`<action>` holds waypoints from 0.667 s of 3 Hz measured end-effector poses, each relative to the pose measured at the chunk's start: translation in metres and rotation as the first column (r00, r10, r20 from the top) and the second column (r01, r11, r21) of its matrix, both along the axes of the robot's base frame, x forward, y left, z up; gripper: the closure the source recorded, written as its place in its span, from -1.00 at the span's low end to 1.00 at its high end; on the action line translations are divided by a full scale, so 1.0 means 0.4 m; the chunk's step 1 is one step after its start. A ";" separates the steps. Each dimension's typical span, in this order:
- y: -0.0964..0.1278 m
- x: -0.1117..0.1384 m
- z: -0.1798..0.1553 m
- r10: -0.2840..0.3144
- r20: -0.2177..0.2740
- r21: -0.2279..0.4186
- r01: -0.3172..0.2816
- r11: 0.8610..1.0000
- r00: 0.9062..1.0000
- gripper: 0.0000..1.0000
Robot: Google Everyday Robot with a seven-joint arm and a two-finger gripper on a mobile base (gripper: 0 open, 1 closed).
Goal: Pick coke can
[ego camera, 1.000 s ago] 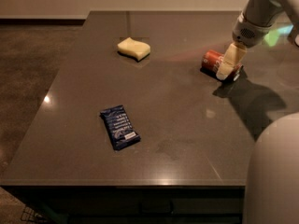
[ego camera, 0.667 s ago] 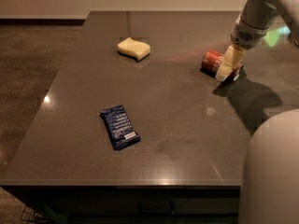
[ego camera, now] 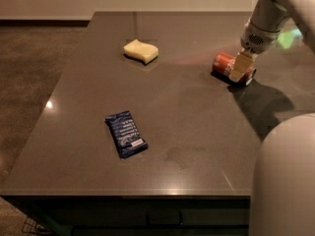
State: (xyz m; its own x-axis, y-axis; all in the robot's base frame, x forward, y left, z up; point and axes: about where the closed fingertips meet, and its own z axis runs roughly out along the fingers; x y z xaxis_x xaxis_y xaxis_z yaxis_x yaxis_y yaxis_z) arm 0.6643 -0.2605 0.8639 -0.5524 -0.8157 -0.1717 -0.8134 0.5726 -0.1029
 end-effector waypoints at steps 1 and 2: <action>0.011 -0.012 0.005 0.008 -0.005 0.007 -0.008 1.000 1.000 0.28; 0.042 -0.032 0.040 0.038 -0.003 0.028 -0.038 0.999 0.999 0.77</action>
Offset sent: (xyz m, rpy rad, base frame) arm -0.0369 0.0274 0.0402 0.0474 0.0384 0.0742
